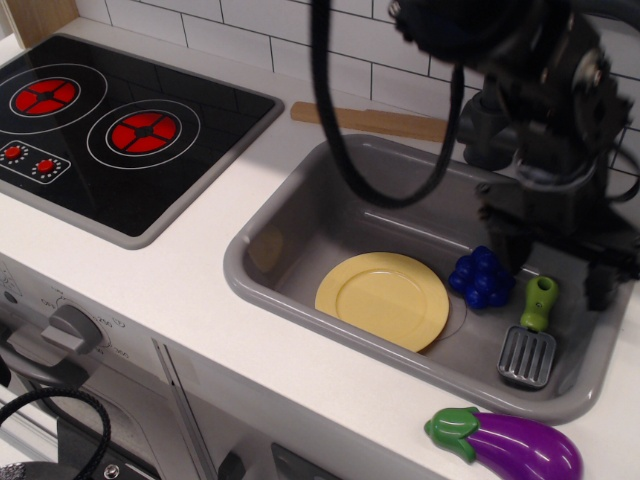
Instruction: Take spatula off plate sink
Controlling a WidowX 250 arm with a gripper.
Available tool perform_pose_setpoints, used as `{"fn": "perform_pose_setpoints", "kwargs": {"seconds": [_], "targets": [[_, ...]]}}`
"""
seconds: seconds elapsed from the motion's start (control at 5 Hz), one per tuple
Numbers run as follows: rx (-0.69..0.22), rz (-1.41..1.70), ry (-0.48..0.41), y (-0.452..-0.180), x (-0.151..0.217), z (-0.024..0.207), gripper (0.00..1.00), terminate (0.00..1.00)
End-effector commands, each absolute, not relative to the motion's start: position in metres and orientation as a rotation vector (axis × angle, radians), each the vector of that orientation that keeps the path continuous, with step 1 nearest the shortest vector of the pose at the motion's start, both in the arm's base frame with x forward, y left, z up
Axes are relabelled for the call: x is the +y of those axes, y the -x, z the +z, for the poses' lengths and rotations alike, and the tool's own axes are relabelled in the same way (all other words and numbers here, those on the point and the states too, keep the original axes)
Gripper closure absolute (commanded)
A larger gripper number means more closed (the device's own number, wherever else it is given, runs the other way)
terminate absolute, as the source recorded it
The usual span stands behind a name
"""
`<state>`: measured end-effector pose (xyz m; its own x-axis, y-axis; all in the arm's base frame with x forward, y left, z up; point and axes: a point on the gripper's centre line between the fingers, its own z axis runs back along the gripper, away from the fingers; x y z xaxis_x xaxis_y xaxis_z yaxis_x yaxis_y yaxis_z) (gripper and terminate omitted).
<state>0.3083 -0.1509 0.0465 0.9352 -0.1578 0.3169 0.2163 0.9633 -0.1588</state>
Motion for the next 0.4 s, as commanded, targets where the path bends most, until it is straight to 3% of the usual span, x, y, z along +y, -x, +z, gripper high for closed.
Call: {"fn": "perform_pose_setpoints", "kwargs": {"seconds": [0.0,0.2], "targets": [[-0.369,-0.218,0.213,-0.3103,-0.1364,0.089,0.0,0.0],[-0.369,-0.218,0.213,-0.3103,-0.1364,0.089,0.0,1.0]]}}
